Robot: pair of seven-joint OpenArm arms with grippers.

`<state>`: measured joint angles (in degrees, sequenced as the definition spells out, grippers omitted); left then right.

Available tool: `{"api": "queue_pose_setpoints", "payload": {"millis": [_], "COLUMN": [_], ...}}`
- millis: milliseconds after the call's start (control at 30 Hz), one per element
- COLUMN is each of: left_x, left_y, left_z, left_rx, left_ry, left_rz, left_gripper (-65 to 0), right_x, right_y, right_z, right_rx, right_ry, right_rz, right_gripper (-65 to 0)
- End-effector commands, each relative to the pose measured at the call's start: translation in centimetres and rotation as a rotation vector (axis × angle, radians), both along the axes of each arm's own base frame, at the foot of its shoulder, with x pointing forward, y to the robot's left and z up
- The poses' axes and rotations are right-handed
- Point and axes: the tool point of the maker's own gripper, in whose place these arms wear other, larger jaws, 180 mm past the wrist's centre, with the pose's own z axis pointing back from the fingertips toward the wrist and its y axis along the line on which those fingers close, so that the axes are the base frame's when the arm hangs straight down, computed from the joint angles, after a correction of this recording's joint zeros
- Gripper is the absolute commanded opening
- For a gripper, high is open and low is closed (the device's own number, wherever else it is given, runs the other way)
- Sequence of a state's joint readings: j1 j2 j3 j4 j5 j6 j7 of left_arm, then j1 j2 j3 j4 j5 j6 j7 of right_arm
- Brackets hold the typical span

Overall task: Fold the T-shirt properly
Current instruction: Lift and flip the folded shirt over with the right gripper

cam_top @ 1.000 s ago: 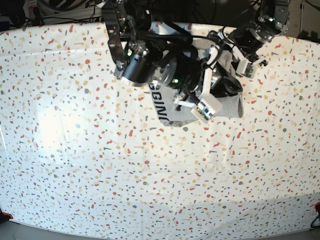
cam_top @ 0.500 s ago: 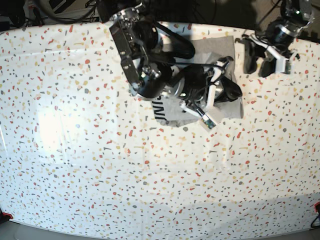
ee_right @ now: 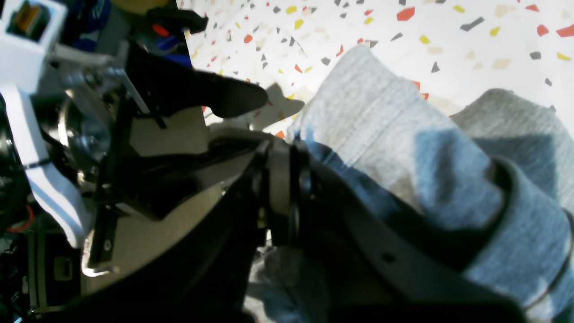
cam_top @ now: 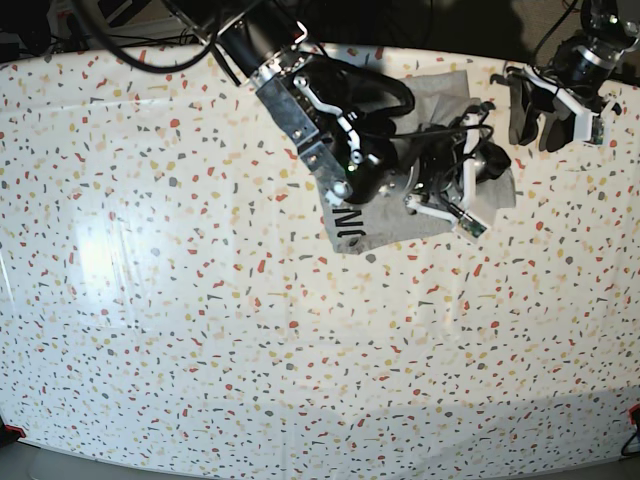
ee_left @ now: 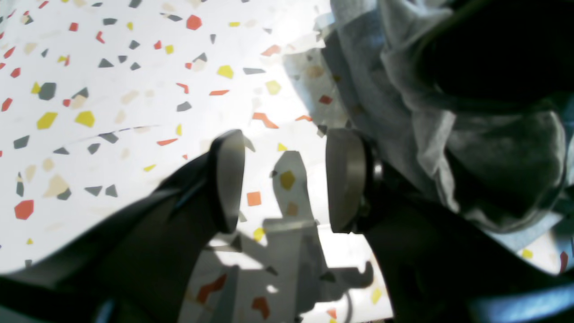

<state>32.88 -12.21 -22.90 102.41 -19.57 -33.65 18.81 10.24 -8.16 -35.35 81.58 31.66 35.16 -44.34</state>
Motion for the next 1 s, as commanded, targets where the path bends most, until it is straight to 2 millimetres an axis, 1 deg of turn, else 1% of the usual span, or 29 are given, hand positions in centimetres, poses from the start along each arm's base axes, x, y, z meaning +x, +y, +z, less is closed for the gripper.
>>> {"api": "queue_pose_setpoints", "payload": {"millis": [0,33,100,133,167,200,233,300,433,533,600,667,733,800,833,900,967], "left_x": [0.4,0.3,0.3,0.3,0.3,0.3,0.3,0.3,0.2,0.4,0.8,1.2,1.4,1.2,1.2,1.1,0.9], "left_y": [0.1,0.1,0.1,0.1,0.1,0.1,0.1,0.1,0.1,-0.2,-0.6,-0.9,-1.8,-3.2,-3.7,-4.6,-5.8], "left_z": [1.1,1.0,1.0,1.0,1.0,1.0,1.0,0.9,0.9,1.5,2.4,3.6,4.9,6.1,6.4,6.5,6.2], "left_rx": [-0.005,-0.004,-0.004,-0.004,-0.004,-0.004,-0.004,-0.002,-0.006,-0.063,-0.142,-0.218,-0.278,-0.332,-0.354,-0.375,-0.394], "left_ry": [-0.039,-0.036,-0.033,-0.033,-0.033,-0.033,-0.032,-0.026,-0.025,-0.046,-0.077,-0.112,-0.149,-0.168,-0.168,-0.157,-0.14], "left_rz": [-0.005,-0.005,-0.005,-0.005,-0.005,-0.005,-0.006,-0.006,-0.005,0.012,0.033,0.047,0.024,-0.038,-0.055,-0.072,-0.098], "left_gripper": [-36.0,-36.0,-36.0,-36.0,-36.0,-36.0,-36.0,-36.0,-36.0,-36.0,-36.0,-36.0,-37.0,-42.5,-46.0,-53.9,-63.0], "right_x": [0.7,0.9,1.2,1.4,1.5,1.5,1.4,0.9,1.3,2.2,3.2,4.5,6.3,8.3,9.3,11.2,12.4], "right_y": [0.9,1.0,1.1,1.2,1.3,1.4,1.6,1.7,1.8,1.3,0.4,-0.9,-2.7,-4.7,-5.9,-8.0,-9.9], "right_z": [2.6,2.9,3.5,3.9,4.5,5.2,5.9,7.2,8.6,8.9,8.9,8.7,8.5,7.9,7.4,6.7,6.3], "right_rx": [0.086,0.102,0.136,0.162,0.195,0.232,0.269,0.326,0.356,0.307,0.249,0.175,0.109,0.047,0.018,-0.023,-0.041], "right_ry": [-0.033,-0.037,-0.046,-0.05,-0.049,-0.046,-0.045,-0.04,-0.034,-0.078,-0.101,-0.119,-0.124,-0.123,-0.122,-0.123,-0.12], "right_rz": [-0.008,-0.016,-0.032,-0.043,-0.051,-0.05,-0.036,0.006,0.027,0.041,0.046,0.038,0.009,-0.048,-0.087,-0.172,-0.227], "right_gripper": [-65.0,-65.0,-50.5,-44.7,-40.9,-39.3,-39.1,-39.1,-39.1,-39.2,-39.5,-42.8,-50.0,-60.9,-65.0,-65.0,-65.0]}}
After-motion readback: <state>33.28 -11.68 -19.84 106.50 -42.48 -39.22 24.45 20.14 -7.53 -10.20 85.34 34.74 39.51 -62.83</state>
